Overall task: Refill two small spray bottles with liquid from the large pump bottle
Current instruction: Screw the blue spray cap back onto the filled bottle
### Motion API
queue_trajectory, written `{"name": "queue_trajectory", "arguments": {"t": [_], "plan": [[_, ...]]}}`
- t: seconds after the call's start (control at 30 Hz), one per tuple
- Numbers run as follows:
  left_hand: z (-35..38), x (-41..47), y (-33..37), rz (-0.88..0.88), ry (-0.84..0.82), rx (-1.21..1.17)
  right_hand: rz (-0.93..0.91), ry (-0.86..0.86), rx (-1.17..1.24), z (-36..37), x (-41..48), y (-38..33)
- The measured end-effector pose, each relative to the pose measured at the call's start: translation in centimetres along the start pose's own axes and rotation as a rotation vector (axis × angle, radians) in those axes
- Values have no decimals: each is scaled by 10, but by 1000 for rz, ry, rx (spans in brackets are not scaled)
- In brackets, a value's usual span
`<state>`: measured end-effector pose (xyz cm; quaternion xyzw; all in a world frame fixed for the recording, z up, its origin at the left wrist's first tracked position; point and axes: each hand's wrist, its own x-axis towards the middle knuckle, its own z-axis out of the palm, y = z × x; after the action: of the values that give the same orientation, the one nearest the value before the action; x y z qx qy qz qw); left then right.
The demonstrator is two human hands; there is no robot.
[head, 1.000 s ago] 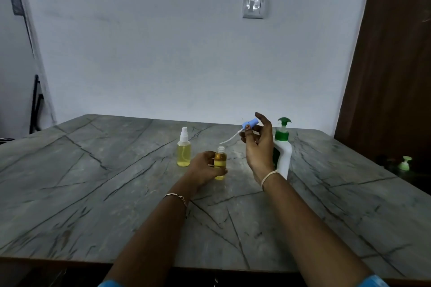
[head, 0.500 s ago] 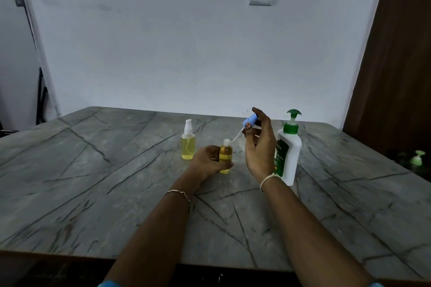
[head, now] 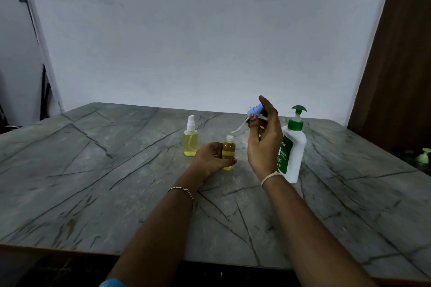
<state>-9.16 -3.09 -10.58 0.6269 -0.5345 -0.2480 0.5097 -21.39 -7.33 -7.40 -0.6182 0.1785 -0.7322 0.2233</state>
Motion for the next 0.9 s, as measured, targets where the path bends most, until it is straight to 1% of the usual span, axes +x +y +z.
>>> {"name": "queue_trajectory", "arguments": {"t": [0.23,0.5,0.67,0.9], "plan": [[0,2,-2,-23,1,-2,-10,-141,-108,2,-6,6],[0,-1,0,-21,-6,-73,27,-282,-180,3,-11,12],[0,-2,1,-2,-8,-35,115,-338,-221,4,-15,20],[1,-3,0,22,-16,-53,155,-425,-291,4,-19,29]]}}
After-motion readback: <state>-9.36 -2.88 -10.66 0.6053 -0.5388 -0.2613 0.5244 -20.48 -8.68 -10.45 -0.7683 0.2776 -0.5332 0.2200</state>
